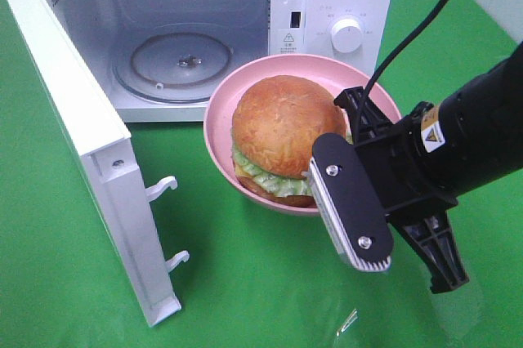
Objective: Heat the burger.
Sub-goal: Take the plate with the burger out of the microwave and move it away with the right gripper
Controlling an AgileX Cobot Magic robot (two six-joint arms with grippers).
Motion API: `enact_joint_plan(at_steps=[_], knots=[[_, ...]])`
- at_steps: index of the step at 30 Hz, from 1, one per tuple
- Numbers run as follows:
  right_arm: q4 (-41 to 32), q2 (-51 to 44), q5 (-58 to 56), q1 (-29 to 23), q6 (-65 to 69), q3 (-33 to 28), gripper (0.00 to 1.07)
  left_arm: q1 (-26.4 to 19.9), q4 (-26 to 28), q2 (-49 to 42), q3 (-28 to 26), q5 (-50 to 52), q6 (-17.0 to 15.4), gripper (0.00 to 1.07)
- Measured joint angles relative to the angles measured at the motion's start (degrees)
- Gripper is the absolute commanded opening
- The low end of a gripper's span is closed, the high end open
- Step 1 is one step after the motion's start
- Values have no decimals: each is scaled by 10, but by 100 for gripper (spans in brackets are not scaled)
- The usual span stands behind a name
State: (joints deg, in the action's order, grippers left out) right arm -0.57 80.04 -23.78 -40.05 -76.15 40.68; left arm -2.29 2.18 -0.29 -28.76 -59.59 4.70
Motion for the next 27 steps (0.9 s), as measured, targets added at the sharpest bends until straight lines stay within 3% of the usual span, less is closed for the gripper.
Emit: enact_joint_plan(at_steps=[13, 27], knots=[[14, -93, -45, 0, 46, -60, 0, 0, 0, 0, 0, 0, 0, 100], [131, -177, -125, 0, 256, -74, 0, 0, 0, 0, 0, 0, 0, 100]])
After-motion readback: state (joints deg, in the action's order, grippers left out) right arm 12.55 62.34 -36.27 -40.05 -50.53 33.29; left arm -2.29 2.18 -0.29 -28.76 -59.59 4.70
